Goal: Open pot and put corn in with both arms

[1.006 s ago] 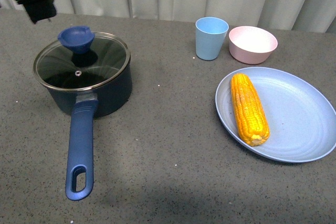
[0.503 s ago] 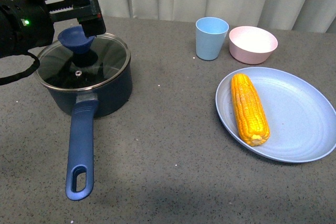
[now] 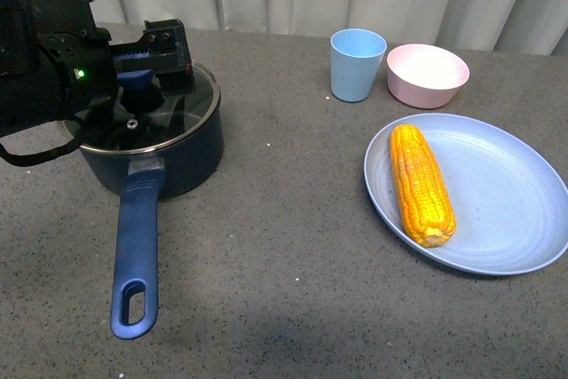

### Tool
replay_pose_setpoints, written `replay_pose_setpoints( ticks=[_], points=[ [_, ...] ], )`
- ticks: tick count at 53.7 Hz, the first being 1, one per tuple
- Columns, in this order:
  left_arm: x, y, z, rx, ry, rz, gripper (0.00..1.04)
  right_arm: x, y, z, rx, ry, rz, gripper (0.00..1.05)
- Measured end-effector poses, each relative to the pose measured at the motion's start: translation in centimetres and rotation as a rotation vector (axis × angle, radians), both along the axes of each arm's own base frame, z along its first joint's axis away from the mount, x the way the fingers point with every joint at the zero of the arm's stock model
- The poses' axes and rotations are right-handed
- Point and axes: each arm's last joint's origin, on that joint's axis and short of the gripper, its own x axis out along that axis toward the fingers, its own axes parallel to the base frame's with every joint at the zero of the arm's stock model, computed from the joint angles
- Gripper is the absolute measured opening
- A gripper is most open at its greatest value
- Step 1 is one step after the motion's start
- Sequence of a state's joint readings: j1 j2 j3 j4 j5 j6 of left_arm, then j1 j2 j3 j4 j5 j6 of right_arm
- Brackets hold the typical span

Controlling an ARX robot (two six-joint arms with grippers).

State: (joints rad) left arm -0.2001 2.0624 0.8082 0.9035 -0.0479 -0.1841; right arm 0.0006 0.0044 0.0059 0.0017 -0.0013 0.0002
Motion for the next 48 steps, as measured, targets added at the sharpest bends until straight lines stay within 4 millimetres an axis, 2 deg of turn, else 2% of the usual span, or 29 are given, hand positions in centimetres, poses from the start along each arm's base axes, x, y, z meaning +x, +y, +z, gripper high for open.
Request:
replay_pose_setpoints(
  ticks=[9, 23, 31, 36, 39, 43, 48],
  points=[
    [0.0, 0.0, -0.1, 0.025, 0.000, -0.008, 0.63, 0.0, 0.0, 0.0, 0.000, 0.000, 0.000, 0.96],
    [-0.3, -0.1, 0.8, 0.032, -0.019, -0.016, 0.62, 0.0, 0.0, 0.0, 0.000, 0.000, 0.000, 0.96],
    [-0.4, 0.7, 3.4, 0.019, -0.088, -0.007, 0.61, 0.0, 0.0, 0.0, 0.000, 0.000, 0.000, 0.96],
    [-0.3, 3.1, 5.4, 0.011, -0.156, 0.047, 0.61, 0.0, 0.0, 0.0, 0.000, 0.000, 0.000, 0.96],
    [-0.3, 5.3, 5.4, 0.013, -0.168, 0.101, 0.61, 0.0, 0.0, 0.0, 0.000, 0.000, 0.000, 0.96],
    [-0.6, 8.8, 4.3, 0.019, -0.170, 0.188, 0.61, 0.0, 0.0, 0.0, 0.000, 0.000, 0.000, 0.96],
    [-1.0, 11.7, 2.8, 0.028, -0.161, 0.266, 0.61, 0.0, 0.0, 0.0, 0.000, 0.000, 0.000, 0.96]
  ],
)
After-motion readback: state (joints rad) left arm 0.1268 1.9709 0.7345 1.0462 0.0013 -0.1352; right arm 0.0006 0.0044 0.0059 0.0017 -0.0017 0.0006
